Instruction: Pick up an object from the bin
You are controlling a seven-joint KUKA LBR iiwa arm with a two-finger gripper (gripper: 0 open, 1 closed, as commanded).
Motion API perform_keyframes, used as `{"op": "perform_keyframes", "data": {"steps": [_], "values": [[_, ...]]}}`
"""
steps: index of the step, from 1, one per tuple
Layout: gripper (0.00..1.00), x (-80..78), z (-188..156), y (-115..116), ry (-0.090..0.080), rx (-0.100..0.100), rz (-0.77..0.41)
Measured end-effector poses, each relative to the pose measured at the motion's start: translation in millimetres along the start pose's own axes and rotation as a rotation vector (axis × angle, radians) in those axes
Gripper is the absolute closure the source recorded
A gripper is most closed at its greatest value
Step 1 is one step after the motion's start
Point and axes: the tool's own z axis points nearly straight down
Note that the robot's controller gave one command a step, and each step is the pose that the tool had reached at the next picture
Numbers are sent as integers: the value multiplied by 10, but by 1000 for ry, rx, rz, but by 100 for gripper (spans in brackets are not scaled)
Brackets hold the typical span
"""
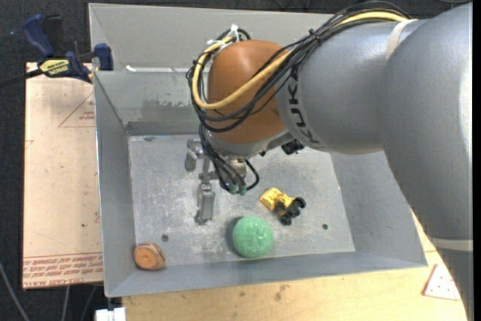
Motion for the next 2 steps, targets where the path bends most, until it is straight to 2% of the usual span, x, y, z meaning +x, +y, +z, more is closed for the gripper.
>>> {"op": "perform_keyframes", "data": {"steps": [1,2], "values": [[0,-17,-48,-10,-7,-1,4],[0,177,319,178,-12,0,-273]]}}
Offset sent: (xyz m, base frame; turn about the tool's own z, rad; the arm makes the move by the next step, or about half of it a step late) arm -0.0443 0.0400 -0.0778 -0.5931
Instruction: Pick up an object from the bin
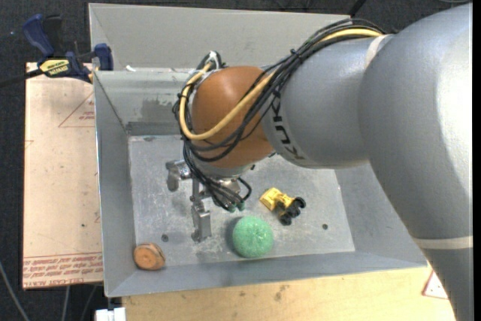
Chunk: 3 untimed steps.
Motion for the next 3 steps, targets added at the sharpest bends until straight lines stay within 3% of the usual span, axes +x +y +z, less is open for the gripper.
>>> {"op": "perform_keyframes", "data": {"steps": [1,2,3], "values": [[0,116,-134,682,3,-2,-310],[0,195,-13,681,4,-2,-629],[0,175,437,621,11,2,-770]]}}
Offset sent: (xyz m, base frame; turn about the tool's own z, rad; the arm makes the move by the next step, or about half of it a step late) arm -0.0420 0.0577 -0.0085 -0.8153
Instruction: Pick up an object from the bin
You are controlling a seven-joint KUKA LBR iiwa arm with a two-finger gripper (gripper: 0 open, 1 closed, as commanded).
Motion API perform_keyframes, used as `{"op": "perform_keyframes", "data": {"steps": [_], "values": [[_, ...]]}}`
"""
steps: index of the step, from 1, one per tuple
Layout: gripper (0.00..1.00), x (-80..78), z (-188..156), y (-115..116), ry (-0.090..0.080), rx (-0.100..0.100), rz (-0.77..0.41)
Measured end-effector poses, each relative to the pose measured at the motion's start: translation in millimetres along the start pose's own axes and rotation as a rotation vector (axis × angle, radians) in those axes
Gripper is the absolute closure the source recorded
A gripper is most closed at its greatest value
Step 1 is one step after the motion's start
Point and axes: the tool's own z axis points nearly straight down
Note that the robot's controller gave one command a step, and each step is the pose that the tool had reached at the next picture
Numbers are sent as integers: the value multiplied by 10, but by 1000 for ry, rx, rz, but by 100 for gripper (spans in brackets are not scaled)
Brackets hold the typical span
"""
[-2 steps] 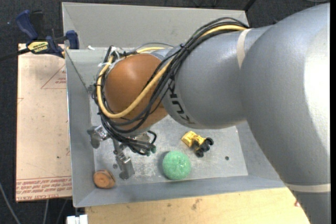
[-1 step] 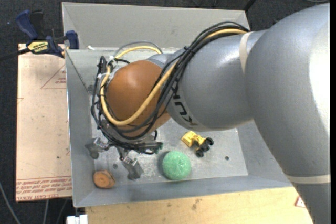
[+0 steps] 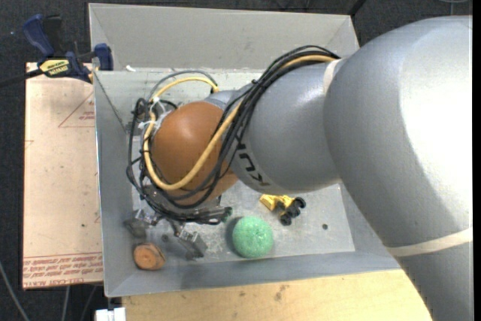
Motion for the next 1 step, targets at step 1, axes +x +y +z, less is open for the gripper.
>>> {"op": "perform_keyframes", "data": {"steps": [1], "values": [[100,36,23,190,-10,-1,-163]]}}
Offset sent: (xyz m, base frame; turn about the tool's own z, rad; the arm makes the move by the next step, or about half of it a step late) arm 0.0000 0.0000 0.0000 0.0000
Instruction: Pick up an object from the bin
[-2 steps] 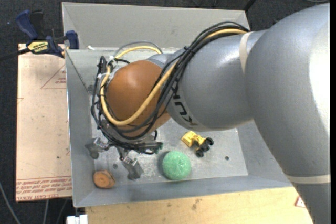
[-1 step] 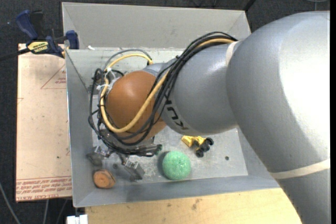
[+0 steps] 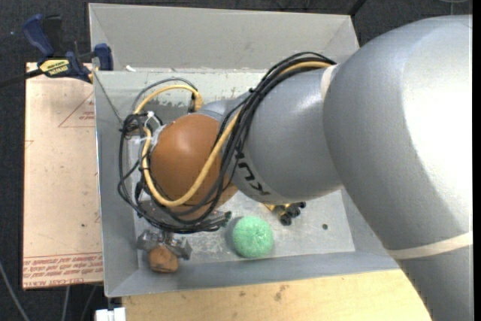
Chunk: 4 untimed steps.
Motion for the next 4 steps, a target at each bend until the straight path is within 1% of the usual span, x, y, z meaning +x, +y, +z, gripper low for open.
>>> {"op": "perform_keyframes", "data": {"steps": [2,3,4], "values": [[100,5,-44,8,2,-2,0],[100,12,-193,22,6,-7,1],[100,4,-379,17,3,-4,1]]}}
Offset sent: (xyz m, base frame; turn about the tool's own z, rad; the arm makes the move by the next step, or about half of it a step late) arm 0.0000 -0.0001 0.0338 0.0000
